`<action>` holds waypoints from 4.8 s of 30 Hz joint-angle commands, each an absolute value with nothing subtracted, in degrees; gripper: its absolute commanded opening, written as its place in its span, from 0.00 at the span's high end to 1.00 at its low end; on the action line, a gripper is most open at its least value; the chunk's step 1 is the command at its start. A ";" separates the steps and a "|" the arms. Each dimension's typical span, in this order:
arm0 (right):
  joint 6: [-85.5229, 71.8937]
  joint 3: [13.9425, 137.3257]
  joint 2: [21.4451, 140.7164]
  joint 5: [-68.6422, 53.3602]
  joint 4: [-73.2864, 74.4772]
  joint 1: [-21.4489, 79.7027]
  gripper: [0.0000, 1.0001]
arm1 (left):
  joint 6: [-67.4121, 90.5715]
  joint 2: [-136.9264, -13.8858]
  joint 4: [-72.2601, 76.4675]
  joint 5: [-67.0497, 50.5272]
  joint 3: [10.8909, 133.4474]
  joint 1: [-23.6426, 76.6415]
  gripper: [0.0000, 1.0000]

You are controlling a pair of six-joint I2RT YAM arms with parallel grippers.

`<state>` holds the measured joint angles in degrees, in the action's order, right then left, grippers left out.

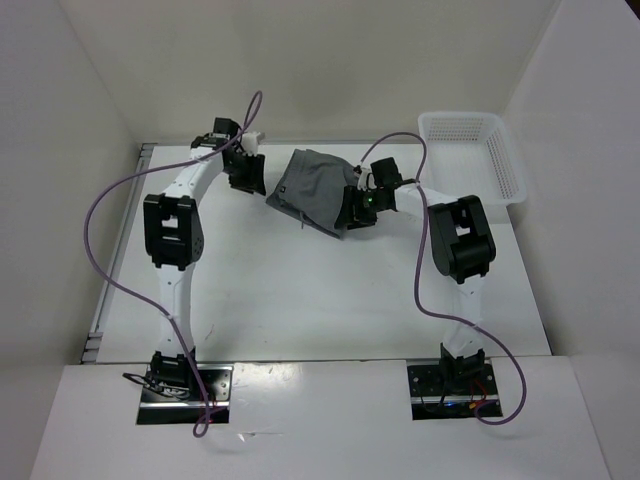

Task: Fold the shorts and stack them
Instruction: Fold the shorts

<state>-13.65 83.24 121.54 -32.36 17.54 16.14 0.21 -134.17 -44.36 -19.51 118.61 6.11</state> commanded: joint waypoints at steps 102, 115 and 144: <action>-5.45 116.54 137.81 -10.20 15.47 17.58 1.00 | 0.00 -132.10 -43.24 -4.04 109.51 17.84 0.33; -1.85 121.38 130.36 -8.17 17.23 17.58 1.00 | 0.00 -128.33 -44.82 -6.68 116.02 16.79 0.25; 18.46 79.38 88.60 20.39 11.87 17.58 0.81 | 0.00 -104.69 -35.33 19.77 96.08 3.34 0.01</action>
